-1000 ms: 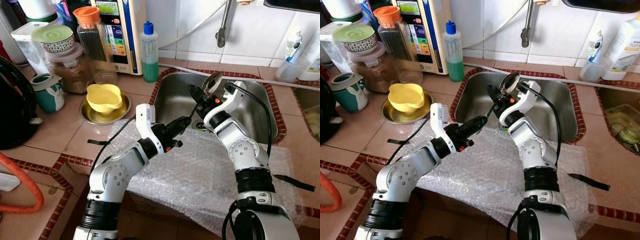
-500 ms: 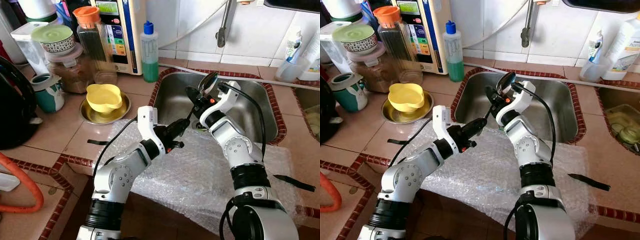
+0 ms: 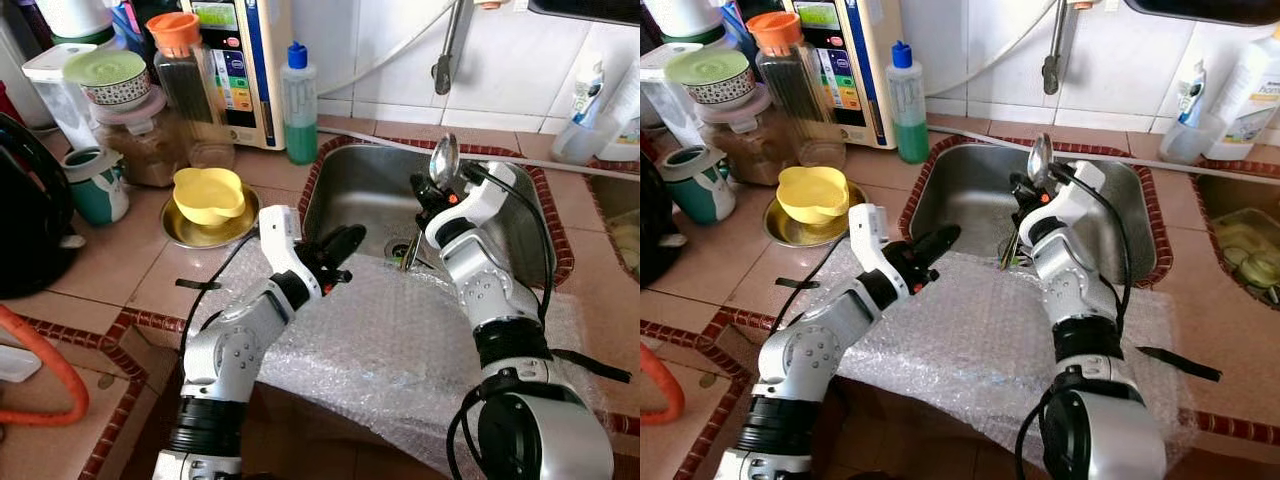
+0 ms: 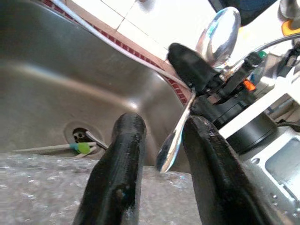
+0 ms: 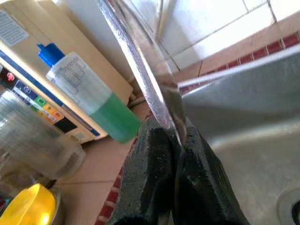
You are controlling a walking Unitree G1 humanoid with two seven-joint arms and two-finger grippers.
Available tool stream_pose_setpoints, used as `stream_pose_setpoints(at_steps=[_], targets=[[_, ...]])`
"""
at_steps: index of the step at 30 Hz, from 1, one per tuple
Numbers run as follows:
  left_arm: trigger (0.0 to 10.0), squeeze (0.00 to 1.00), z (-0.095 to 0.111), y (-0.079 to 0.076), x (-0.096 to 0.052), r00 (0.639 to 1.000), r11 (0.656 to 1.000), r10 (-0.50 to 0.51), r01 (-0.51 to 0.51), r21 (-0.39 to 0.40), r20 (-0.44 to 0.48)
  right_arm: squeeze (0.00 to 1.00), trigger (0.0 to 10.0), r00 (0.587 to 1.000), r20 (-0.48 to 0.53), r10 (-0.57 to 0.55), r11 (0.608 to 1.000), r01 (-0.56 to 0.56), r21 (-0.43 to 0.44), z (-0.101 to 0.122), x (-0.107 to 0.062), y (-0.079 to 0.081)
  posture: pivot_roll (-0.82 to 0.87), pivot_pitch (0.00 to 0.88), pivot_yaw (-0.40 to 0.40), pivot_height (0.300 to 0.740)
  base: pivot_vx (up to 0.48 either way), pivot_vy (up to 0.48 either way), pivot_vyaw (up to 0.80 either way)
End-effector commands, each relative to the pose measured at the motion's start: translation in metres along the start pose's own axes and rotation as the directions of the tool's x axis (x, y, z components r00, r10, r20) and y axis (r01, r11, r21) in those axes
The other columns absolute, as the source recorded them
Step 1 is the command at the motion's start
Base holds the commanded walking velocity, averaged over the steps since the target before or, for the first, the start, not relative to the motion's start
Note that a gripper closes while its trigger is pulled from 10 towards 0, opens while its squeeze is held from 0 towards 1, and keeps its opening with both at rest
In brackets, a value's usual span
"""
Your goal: Kitchen organization
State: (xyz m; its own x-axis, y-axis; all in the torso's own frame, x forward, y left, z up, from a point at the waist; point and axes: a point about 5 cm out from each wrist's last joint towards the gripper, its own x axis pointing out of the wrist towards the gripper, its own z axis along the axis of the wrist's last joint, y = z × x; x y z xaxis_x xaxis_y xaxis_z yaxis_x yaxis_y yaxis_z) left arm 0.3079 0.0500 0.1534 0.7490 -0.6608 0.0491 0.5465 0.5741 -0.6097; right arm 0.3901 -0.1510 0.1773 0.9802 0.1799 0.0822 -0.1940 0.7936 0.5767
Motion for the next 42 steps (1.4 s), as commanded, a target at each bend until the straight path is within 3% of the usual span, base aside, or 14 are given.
stream_pose_setpoints(at_steps=[1, 9, 14, 17, 18, 19, 20, 21, 27, 30, 31, 32, 33, 42], targets=[[10.0, 1.0, 0.003, 0.003, -0.002, 1.0, 0.999, 0.027, -0.027, 0.024, 0.011, 0.0, 0.0, 1.0, 0.015, -0.022, 1.0, 0.023, -0.022, 0.004, 0.003, -0.002, 0.09, 0.048, 0.038, 0.74, 0.0, 0.0, 0.0], [10.0, 1.0, 0.001, 0.007, -0.007, 0.999, 0.998, 0.052, -0.052, 0.042, -0.002, 0.0, 0.0, 0.999, -0.014, -0.042, 0.98, 0.039, -0.196, 0.002, 0.006, -0.011, 0.11, 0.048, 0.046, 0.74, 0.0, 0.0, 0.0], [10.0, 1.0, 0.001, 0.009, -0.012, 0.998, 0.996, 0.07, -0.069, 0.063, -0.007, 0.0, 0.0, 0.995, -0.093, -0.044, 0.787, -0.022, -0.616, -0.003, 0.005, -0.017, 0.13, 0.051, 0.047, 0.74, 0.0, 0.0, 0.0], [10.0, 1.0, 0.0, 0.009, -0.014, 0.997, 0.995, 0.074, -0.073, 0.073, -0.016, 0.0, 0.0, 0.993, -0.109, -0.048, 0.72, -0.041, -0.693, -0.004, 0.005, -0.018, 0.14, 0.051, 0.046, 0.74, 0.0, 0.0, 0.0], [10.0, 1.0, -0.001, 0.009, -0.015, 0.997, 0.993, 0.076, -0.074, 0.087, -0.026, 0.0, 1.7, 0.993, -0.108, -0.053, 0.697, -0.04, -0.716, -0.003, 0.005, -0.019, 0.15, 0.052, 0.046, 0.74, 0.0, 0.0, 0.0], [10.0, 0.88, -0.002, 0.008, -0.017, 0.997, 0.994, 0.076, -0.073, 0.085, -0.028, 0.0, 4.1, 0.993, -0.104, -0.062, 0.669, -0.036, -0.743, -0.002, 0.005, -0.02, 0.15, 0.051, 0.046, 0.74, 0.0, 0.0, 0.0], [10.0, 0.88, -0.002, 0.008, -0.017, 0.997, 0.994, 0.076, -0.073, 0.085, -0.028, 0.0, 4.1, 0.993, -0.104, -0.062, 0.669, -0.036, -0.743, -0.002, 0.005, -0.02, 0.15, 0.051, 0.046, 0.74, 0.0, 0.0, 0.0], [10.0, 0.0, -0.005, 0.007, -0.02, 0.996, 0.993, 0.072, -0.068, 0.093, -0.043, 0.0, 9.8, 0.991, -0.095, -0.089, 0.555, -0.03, -0.832, 0.001, 0.005, -0.023, 0.17, 0.053, 0.045, 0.74, 0.0, 0.0, 0.0], [10.0, 0.0, -0.007, 0.006, -0.024, 0.996, 0.993, 0.069, -0.063, 0.103, -0.057, 0.0, 10.0, 0.986, -0.092, -0.139, 0.304, -0.046, -0.952, 0.003, 0.001, -0.034, 0.18, 0.053, 0.046, 0.74, 0.0, 0.0, 0.0], [10.0, 0.0, -0.007, 0.006, -0.025, 0.996, 0.992, 0.067, -0.06, 0.114, -0.065, 0.0, 10.0, 0.974, -0.115, -0.193, 0.238, -0.067, -0.969, 0.002, -0.005, -0.047, 0.19, 0.055, 0.049, 0.74, 0.0, 0.0, 0.0], [10.0, 0.0, -0.006, 0.005, -0.026, 0.996, 0.991, 0.065, -0.057, 0.12, -0.068, 0.48, 10.0, 0.969, -0.123, -0.215, 0.221, -0.074, -0.972, 0.001, -0.008, -0.053, 0.19, 0.057, 0.052, 0.74, 0.0, 0.0, 0.0], [10.0, 0.0, -0.006, 0.005, -0.027, 0.996, 0.991, 0.064, -0.056, 0.121, -0.069, 0.48, 10.0, 0.967, -0.124, -0.222, 0.218, -0.074, -0.973, 0.001, -0.009, -0.055, 0.19, 0.057, 0.052, 0.74, 0.0, 0.0, 0.0], [10.0, 0.0, -0.006, 0.005, -0.027, 0.995, 0.99, 0.065, -0.055, 0.128, -0.072, 1.0, 10.0, 0.965, -0.121, -0.23, 0.213, -0.072, -0.974, 0.002, -0.01, -0.057, 0.19, 0.057, 0.052, 0.74, 0.0, 0.0, 0.0], [10.0, 0.0, -0.004, 0.005, -0.026, 0.995, 0.986, 0.06, -0.045, 0.16, -0.086, 1.0, 10.0, 0.958, -0.142, -0.249, 0.168, -0.101, -0.981, -0.005, -0.015, -0.064, 0.18, 0.053, 0.063, 0.74, 0.0, 0.0, 0.0]])
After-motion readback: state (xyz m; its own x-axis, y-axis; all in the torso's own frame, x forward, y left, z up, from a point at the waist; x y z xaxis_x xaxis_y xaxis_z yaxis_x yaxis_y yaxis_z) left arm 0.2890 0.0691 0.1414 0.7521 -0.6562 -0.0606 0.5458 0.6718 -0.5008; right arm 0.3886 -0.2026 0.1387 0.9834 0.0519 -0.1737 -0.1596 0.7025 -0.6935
